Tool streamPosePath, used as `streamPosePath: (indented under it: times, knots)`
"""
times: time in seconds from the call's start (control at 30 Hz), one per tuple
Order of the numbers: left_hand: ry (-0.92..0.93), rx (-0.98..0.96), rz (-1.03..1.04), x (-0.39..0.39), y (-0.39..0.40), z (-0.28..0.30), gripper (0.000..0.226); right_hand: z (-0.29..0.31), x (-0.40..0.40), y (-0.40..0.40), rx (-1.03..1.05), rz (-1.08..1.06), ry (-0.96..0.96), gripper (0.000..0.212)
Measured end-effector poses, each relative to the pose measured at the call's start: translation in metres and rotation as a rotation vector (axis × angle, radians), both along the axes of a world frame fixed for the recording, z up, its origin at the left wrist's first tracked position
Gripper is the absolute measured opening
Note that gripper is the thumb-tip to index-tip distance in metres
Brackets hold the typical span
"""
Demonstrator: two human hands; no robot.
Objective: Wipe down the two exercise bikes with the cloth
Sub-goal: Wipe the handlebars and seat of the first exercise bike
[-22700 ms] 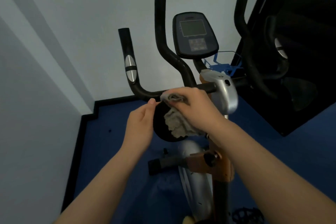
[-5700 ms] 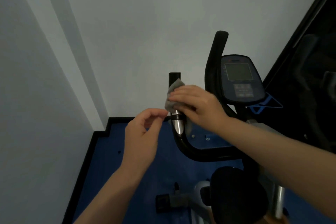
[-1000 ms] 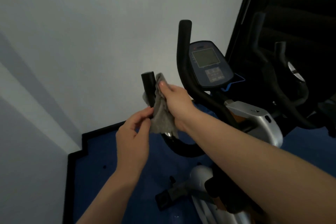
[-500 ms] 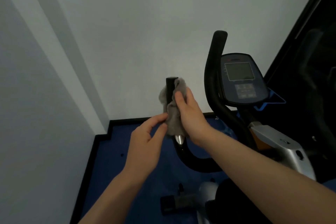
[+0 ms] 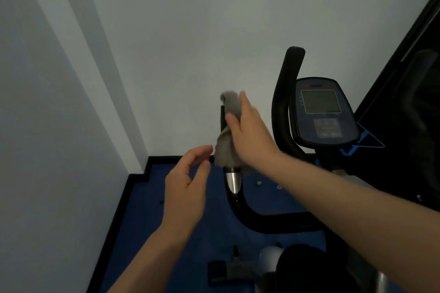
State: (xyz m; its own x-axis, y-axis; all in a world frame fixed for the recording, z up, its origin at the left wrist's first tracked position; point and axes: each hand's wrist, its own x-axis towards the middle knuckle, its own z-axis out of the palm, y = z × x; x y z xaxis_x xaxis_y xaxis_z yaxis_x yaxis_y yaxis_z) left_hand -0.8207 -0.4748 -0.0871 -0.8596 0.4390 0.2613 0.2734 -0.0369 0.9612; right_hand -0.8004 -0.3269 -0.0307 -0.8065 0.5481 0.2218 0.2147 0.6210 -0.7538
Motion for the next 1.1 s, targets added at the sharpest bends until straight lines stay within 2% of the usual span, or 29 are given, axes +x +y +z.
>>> streamPosePath:
  times: [0.1,0.23,0.37,0.5,0.63,0.73,0.8,0.83,0.97,1.1]
  knots:
    - [-0.009,-0.004,-0.047,0.0,0.007,0.004,0.029,0.018,-0.022,0.004,-0.019,-0.011,0.107,0.058]
    - [-0.018,0.008,-0.087,0.001,0.011,0.008,0.028,-0.014,-0.008,-0.016,-0.123,-0.056,0.18,0.053]
    - [-0.022,-0.001,-0.087,0.0,0.009,0.005,0.028,-0.03,0.008,-0.008,-0.278,-0.029,0.055,0.042]
    - [-0.026,-0.013,-0.076,-0.002,0.012,0.002,0.027,-0.006,-0.015,0.004,-0.222,-0.013,0.182,0.055]
    - [-0.018,-0.011,-0.059,-0.004,0.011,0.0,0.028,-0.027,0.011,-0.021,-0.18,-0.015,0.067,0.063]
    - [-0.042,0.006,-0.041,-0.006,0.011,-0.001,0.028,-0.02,0.027,-0.016,-0.377,0.068,0.037,0.062]
    - [-0.053,0.017,-0.034,-0.007,0.012,-0.002,0.027,-0.004,0.017,-0.008,-0.646,-0.006,0.111,0.062]
    - [-0.054,0.022,-0.035,-0.007,0.013,-0.001,0.026,0.002,0.01,-0.006,-0.718,-0.036,0.159,0.061]
    - [-0.039,0.033,-0.042,-0.008,0.013,0.004,0.026,0.006,-0.007,-0.011,-0.577,-0.085,0.35,0.039]
    - [-0.037,0.048,-0.021,-0.012,0.01,0.005,0.027,-0.023,0.022,-0.017,-0.517,-0.124,0.247,0.024]
